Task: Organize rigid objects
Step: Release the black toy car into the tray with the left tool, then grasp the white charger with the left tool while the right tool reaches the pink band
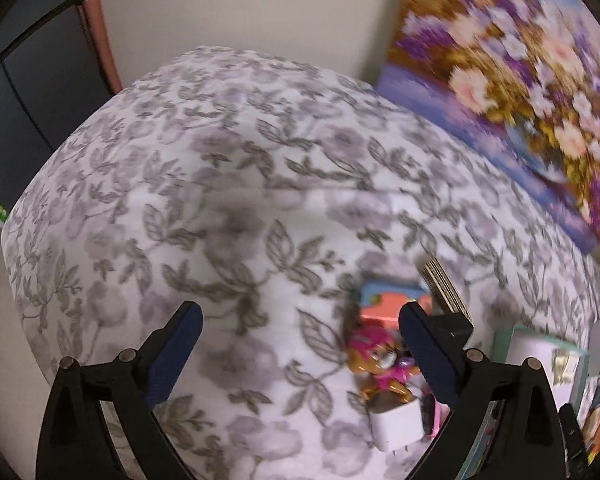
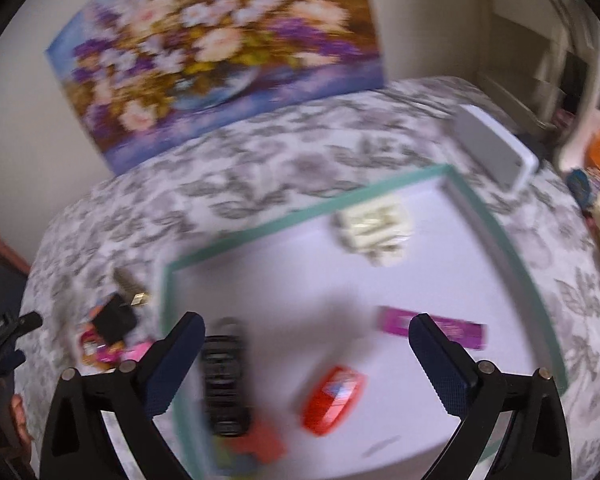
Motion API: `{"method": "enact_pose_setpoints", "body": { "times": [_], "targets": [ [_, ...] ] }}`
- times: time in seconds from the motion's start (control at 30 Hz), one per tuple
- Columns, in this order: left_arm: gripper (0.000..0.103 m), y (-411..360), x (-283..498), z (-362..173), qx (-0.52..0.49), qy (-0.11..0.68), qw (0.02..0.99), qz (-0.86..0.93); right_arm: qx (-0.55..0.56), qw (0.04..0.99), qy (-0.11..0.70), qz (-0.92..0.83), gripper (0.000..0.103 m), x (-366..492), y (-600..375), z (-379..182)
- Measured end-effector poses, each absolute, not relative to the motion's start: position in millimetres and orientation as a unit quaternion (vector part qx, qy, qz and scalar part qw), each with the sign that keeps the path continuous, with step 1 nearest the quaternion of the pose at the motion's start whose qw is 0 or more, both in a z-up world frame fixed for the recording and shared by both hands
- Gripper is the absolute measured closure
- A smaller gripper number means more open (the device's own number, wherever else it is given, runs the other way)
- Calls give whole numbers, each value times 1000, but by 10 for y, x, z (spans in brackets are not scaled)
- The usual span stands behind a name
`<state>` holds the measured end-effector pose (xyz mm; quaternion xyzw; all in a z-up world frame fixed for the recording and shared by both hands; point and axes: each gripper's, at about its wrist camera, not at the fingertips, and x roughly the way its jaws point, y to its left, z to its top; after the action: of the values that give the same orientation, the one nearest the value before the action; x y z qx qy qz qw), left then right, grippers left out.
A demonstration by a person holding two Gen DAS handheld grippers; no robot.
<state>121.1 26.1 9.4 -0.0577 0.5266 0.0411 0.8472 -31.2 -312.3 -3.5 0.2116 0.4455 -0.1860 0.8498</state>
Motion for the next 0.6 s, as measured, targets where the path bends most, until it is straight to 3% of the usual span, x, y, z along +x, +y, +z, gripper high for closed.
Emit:
{"method": "enact_pose_setpoints", "body": {
  "times": [0.6],
  "targets": [
    [4,392,1218,-197,-59,584,810,18,122,850,509,-64,0,278,-1766,-287]
  ]
}}
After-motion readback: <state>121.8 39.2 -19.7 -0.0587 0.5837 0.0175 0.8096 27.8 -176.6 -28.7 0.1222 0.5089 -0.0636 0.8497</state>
